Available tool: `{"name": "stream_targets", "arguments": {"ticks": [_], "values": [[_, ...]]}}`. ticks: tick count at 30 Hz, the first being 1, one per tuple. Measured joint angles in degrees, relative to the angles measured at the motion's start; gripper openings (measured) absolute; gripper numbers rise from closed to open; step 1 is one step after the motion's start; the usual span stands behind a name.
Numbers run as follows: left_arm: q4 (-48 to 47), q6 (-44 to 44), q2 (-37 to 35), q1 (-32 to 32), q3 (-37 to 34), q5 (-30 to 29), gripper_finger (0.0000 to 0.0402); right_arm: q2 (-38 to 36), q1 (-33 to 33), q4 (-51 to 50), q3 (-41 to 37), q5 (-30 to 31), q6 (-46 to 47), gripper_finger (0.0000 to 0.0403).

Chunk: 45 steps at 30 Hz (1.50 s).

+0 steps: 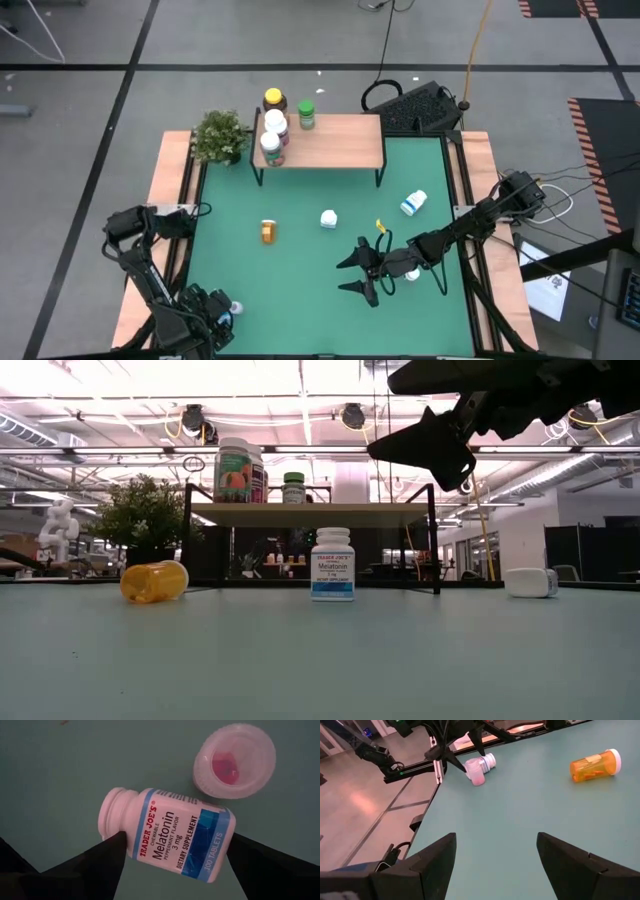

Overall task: Pick and place medicine bottles onto shelf by color
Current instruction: Put the bottom white and blue pill bottle on the shelf

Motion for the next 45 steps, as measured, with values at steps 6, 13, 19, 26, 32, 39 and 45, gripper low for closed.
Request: {"name": "stream_targets", "arguments": {"ticks": [6, 13, 19, 26, 32, 39, 45], "values": [[0.03, 2.22, -0.03, 0.72, 0.56, 2.27, 0.0361, 0.0, 0.0, 0.0, 0.0, -0.01, -0.02, 0.027], [-0.83, 12.16, 0.05, 3.97, 0.59, 12.41, 0.0396, 0.0, 0.09, -0.64, 0.0, -0.28, -1.05, 0.027], [-1.01, 8.31, 0.04, 6.96, 0.59, 13.49, 0.0391, 0.0, 0.09, -0.9, 0.0, -1.43, -0.92, 0.027], [-0.96, -5.44, -0.01, 9.4, 0.61, 23.74, 0.039, 0.0, -0.02, -0.76, 0.0, -1.41, 1.0, 0.027], [0.09, -11.59, -0.18, 9.54, 1.83, 24.45, 0.039, 0.0, -0.02, -0.81, 0.0, -1.42, 1.88, 0.027], [-0.05, -22.97, -0.2, 9.34, 2.95, 14.16, 0.039, 0.0, -0.02, -1.68, 0.0, -1.47, 1.81, 0.027], [-0.14, -34.62, -0.22, 7.84, 1.97, 8.71, 0.039, 0.0, -0.02, -1.75, 0.0, -1.5, 1.7, 0.027]]}}
